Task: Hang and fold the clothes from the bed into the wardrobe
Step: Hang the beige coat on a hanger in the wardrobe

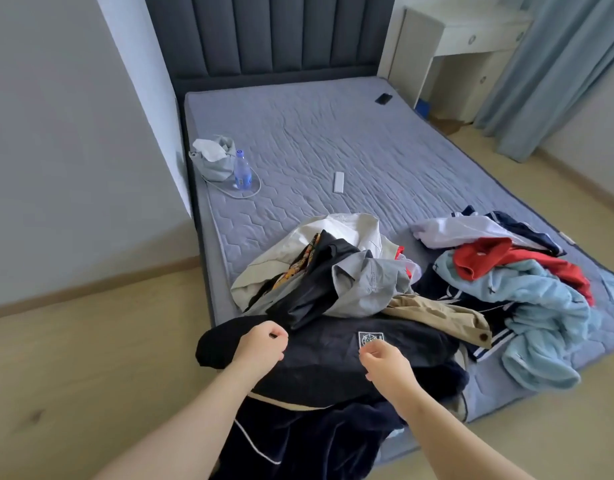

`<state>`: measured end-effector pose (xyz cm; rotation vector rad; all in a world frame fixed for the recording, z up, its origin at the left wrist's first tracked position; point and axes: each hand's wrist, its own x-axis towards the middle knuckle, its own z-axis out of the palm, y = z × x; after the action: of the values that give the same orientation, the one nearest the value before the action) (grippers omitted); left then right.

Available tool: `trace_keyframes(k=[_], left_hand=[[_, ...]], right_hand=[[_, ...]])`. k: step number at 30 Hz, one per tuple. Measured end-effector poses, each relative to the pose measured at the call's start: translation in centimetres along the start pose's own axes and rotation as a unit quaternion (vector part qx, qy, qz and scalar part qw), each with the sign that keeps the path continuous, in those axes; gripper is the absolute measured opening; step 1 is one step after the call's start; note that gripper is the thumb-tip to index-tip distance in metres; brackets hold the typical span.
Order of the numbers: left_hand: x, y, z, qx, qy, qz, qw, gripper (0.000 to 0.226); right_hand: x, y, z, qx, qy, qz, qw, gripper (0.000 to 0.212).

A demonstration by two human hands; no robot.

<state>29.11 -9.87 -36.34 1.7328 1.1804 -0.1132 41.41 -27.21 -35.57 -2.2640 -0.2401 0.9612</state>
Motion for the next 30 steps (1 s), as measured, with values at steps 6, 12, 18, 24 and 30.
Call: trace_keyframes(k=[6, 12, 18, 24, 30], left_hand=[[3.5, 5.0, 6.6, 0.016, -0.001, -0.039, 0.999, 0.017], [5.2, 6.8, 12.0, 0.056, -0.014, -0.043, 0.997, 0.013], [6.1, 5.3, 16.8, 0.307, -0.075, 0.072, 0.946, 0.073], [8.5, 3.2, 21.3, 0.51, -0.142, 0.119, 0.84, 0.115], [8.6, 2.7, 21.8, 0.413, -0.073, 0.102, 0.902, 0.043]], right_hand=[[7.0, 1.6, -5.1, -0.024, -0.041, 0.011, 0.999, 0.016], [11.0, 4.8, -7.9, -0.141, -0.093, 0.021, 0.985, 0.017], [12.6, 8.3, -7.4, -0.354, -0.061, -0.084, 0.93, 0.06], [13.7, 11.0, -6.3, -0.417, -0.093, -0.148, 0.892, 0.082], [13.2, 12.0, -6.6, -0.438, -0.091, -0.15, 0.882, 0.081]])
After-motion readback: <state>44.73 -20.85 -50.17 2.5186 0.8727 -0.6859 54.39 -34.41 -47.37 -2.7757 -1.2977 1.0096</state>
